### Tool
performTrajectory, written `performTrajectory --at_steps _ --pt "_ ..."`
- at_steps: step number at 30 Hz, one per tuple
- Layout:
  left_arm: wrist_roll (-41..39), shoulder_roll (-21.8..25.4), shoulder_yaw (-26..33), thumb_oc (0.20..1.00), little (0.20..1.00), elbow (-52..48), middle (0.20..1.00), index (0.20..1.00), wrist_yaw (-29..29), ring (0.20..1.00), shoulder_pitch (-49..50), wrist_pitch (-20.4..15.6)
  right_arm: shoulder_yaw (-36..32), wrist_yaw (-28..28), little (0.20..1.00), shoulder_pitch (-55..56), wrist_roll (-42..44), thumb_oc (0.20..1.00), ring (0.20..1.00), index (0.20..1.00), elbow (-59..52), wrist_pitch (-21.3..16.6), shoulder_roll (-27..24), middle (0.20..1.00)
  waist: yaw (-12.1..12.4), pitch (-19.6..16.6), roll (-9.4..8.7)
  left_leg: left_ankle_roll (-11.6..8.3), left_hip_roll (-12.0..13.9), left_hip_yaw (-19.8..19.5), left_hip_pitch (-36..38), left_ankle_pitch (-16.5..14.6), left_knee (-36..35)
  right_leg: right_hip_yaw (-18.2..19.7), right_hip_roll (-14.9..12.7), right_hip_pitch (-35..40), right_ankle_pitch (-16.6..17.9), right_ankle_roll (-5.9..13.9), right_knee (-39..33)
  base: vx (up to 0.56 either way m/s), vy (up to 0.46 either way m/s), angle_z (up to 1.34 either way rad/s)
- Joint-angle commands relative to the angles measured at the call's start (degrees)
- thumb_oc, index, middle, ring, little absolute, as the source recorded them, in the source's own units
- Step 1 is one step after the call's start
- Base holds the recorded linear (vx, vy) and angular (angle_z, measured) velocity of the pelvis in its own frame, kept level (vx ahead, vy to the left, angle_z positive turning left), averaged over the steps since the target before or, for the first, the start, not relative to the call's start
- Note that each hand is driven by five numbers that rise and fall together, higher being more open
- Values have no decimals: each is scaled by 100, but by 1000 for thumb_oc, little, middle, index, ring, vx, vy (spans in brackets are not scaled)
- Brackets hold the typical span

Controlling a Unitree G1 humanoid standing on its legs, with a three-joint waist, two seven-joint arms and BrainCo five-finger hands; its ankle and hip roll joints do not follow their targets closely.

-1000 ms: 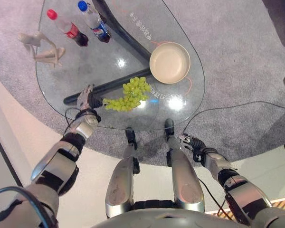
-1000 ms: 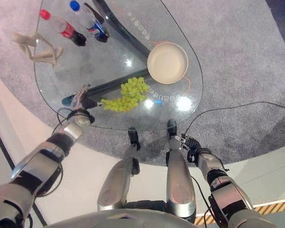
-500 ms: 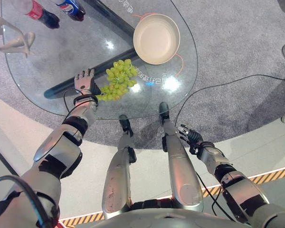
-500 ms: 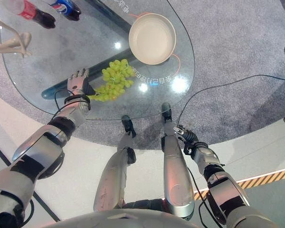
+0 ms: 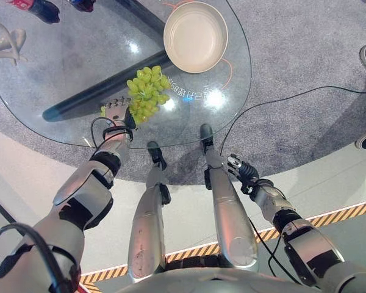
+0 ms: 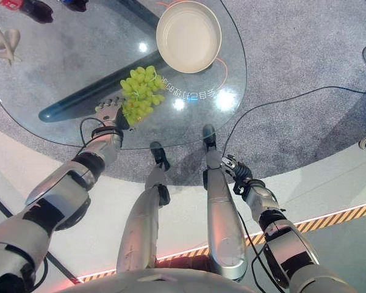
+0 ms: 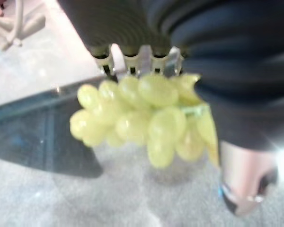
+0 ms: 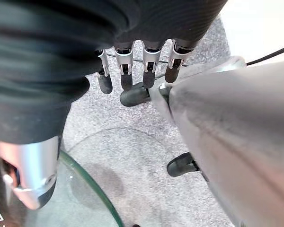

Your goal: Pick up fruits into the plate

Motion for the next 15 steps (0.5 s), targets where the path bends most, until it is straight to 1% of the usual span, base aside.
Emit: performTrajectory --at_steps 1,3,9,12,15 --pt "36 49 105 1000 1000 426 1000 1000 274 1000 24 198 69 97 1000 100 304 1000 1000 1000 -175 -113 158 1000 65 -78 -164 130 -401 -404 -512 -549 738 -168 575 -319 -428 -165 581 0 0 0" --pt "28 46 126 1000 1000 529 1000 1000 322 1000 -16 335 71 131 1000 83 389 1000 1000 1000 -219 -138 176 1000 55 -78 -205 126 -410 -405 -620 -555 801 -173 584 -411 -422 -173 614 -8 -21 4" --pt "195 29 171 1000 1000 791 1000 1000 494 1000 -101 589 125 160 1000 74 616 1000 1000 1000 -319 -155 258 1000 45 -78 -324 139 -431 -445 -860 -595 967 -183 622 -631 -415 -193 743 -6 -52 1" --pt "248 26 198 1000 1000 979 1000 1000 740 1000 -159 813 145 225 1000 57 897 1000 1000 1000 -313 -153 295 1000 33 -78 -401 129 -431 -461 -1007 -615 1075 -191 630 -745 -403 -196 799 -3 -43 0" --pt "479 70 226 1000 1000 1112 1000 1000 896 1000 -270 1051 107 372 1000 42 1149 1000 1000 1000 -305 -124 331 1000 12 -78 -462 127 -433 -481 -1131 -648 1152 -201 639 -852 -400 -189 847 -4 -46 0"
